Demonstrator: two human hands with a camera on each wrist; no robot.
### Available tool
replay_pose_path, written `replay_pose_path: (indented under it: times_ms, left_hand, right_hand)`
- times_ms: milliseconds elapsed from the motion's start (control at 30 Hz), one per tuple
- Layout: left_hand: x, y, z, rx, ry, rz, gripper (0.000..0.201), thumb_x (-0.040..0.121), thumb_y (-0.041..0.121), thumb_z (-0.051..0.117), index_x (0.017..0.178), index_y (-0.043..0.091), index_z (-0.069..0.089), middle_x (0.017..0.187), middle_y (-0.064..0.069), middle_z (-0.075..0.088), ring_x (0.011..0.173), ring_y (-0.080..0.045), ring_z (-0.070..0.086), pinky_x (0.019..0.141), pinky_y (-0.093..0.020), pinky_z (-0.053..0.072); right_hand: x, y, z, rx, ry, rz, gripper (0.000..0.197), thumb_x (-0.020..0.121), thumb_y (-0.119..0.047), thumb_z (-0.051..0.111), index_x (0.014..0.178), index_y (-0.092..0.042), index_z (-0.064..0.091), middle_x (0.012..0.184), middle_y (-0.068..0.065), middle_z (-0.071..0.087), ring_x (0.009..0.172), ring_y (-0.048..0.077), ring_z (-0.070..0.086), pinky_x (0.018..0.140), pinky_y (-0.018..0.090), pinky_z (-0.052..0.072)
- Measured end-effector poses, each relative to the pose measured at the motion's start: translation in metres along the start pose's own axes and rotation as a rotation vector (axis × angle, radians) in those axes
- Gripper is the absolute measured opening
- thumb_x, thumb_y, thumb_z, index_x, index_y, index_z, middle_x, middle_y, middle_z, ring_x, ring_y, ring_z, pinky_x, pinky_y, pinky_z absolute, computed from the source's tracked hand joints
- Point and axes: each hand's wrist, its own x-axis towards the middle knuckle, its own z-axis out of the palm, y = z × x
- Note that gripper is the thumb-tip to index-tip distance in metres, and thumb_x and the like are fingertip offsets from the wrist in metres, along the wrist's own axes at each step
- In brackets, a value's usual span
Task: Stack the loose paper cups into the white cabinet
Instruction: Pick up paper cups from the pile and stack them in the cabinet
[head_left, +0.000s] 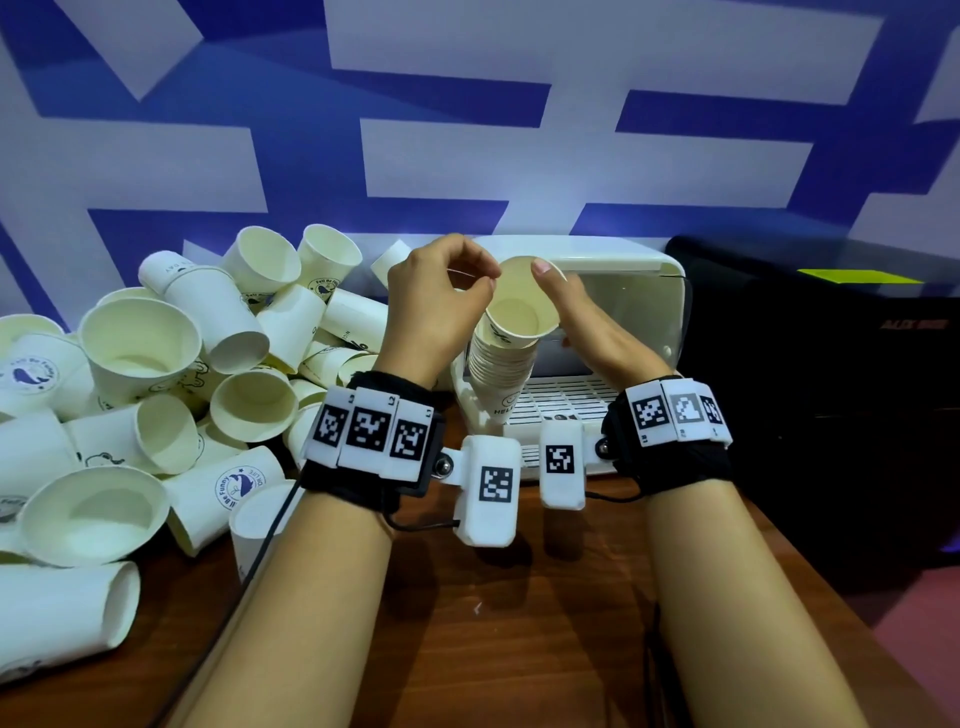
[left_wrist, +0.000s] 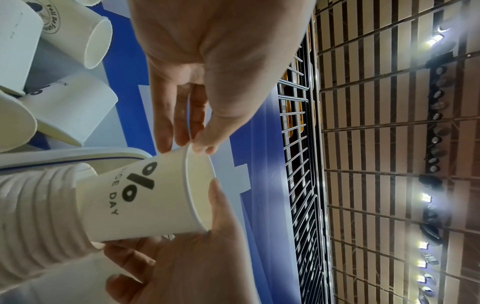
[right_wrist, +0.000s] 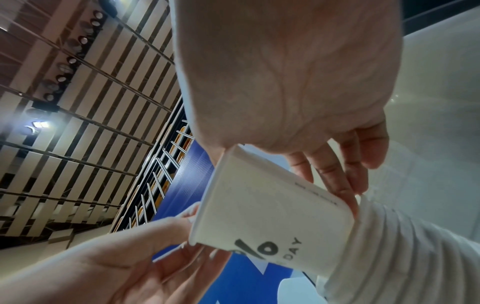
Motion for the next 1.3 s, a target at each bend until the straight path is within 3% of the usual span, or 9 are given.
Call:
replay_pose_path:
  times_ms: [133,233,333,467,633,800,900,1100,1300]
  left_hand:
    - [0.000,-0.010,0.006,0.030,-0.016,-0.026,0.011,0.084,0.010,0.067,0.085,0.020,0.068,0.081,0.010,0.067,0.079,-0.007,0.066,0.079,-0.033,0.058]
    - [-0.002,-0.021,0.013,0.051,-0.065,-0.080,0.013,0.083,0.008,0.068,0.087,0.020,0.071,0.080,0.008,0.068,0.080,-0.010,0.067,0.081,-0.035,0.058]
    - [-0.006,-0.031,0.019,0.110,-0.103,-0.126,0.013,0.083,0.008,0.069,0.091,0.018,0.074,0.085,0.004,0.071,0.081,-0.008,0.065,0.085,-0.022,0.052]
    - [-0.009,-0.038,0.024,0.191,-0.098,-0.158,0.013,0.085,0.012,0.070,0.095,0.018,0.076,0.091,0.003,0.072,0.080,-0.003,0.060,0.074,-0.005,0.037]
    - [-0.010,-0.043,0.027,0.169,-0.090,-0.208,0.011,0.086,0.015,0.070,0.092,0.020,0.077,0.091,0.003,0.071,0.079,-0.010,0.064,0.083,-0.027,0.055]
    - [-0.011,-0.045,0.027,0.112,-0.083,-0.268,0.015,0.091,0.014,0.062,0.097,0.019,0.075,0.088,0.006,0.068,0.072,-0.013,0.067,0.075,-0.034,0.060]
    - [-0.007,-0.046,0.024,0.060,-0.117,-0.311,0.018,0.093,0.013,0.058,0.100,0.019,0.073,0.096,0.002,0.070,0.078,-0.014,0.068,0.078,-0.032,0.059]
    - [0.000,-0.044,0.024,-0.020,-0.229,-0.414,0.017,0.090,0.022,0.061,0.106,0.021,0.068,0.111,-0.002,0.067,0.104,-0.019,0.063,0.096,-0.038,0.052]
    - [-0.005,-0.034,0.036,-0.111,-0.418,-0.503,0.058,0.094,0.036,0.056,0.144,0.014,0.037,0.143,-0.007,0.046,0.128,-0.023,0.046,0.110,-0.039,0.037]
  right_hand:
    - [0.005,-0.002,0.005,-0.072,0.065,-0.036,0.072,0.090,-0.070,0.021,0.121,-0.016,0.055,0.121,0.009,0.058,0.111,0.026,0.054,0.100,0.050,0.042]
    - [0.012,0.003,0.008,-0.142,0.098,-0.052,0.049,0.096,-0.061,0.019,0.096,-0.027,0.054,0.102,0.011,0.056,0.103,0.028,0.050,0.099,0.050,0.040]
    - [0.017,0.014,0.011,-0.185,0.125,-0.018,0.043,0.103,-0.044,0.034,0.099,-0.006,0.053,0.093,0.008,0.052,0.092,0.023,0.047,0.082,0.035,0.039]
    - [0.023,0.026,0.018,-0.274,0.103,0.000,0.025,0.100,-0.036,0.048,0.097,-0.011,0.050,0.092,0.006,0.056,0.086,0.020,0.050,0.075,0.033,0.039]
    - [0.027,0.035,0.022,-0.176,0.082,0.060,0.027,0.097,-0.037,0.053,0.100,-0.011,0.053,0.097,0.013,0.062,0.092,0.030,0.061,0.084,0.046,0.052]
    - [0.028,0.033,0.020,0.051,0.137,0.155,0.023,0.095,-0.028,0.060,0.089,-0.008,0.051,0.086,0.012,0.058,0.069,0.018,0.058,0.065,0.029,0.057]
    - [0.025,0.031,0.015,0.097,0.143,0.187,0.017,0.096,-0.020,0.059,0.089,-0.004,0.057,0.078,0.010,0.057,0.062,0.012,0.053,0.048,0.014,0.045]
    - [0.031,0.037,0.014,0.271,0.185,0.217,0.014,0.093,-0.011,0.062,0.081,-0.004,0.063,0.110,0.031,0.064,0.095,0.029,0.064,0.093,0.039,0.054]
    - [0.029,0.031,0.013,0.365,0.181,0.175,0.020,0.093,-0.002,0.058,0.105,0.015,0.060,0.102,0.025,0.062,0.098,0.028,0.061,0.101,0.038,0.049]
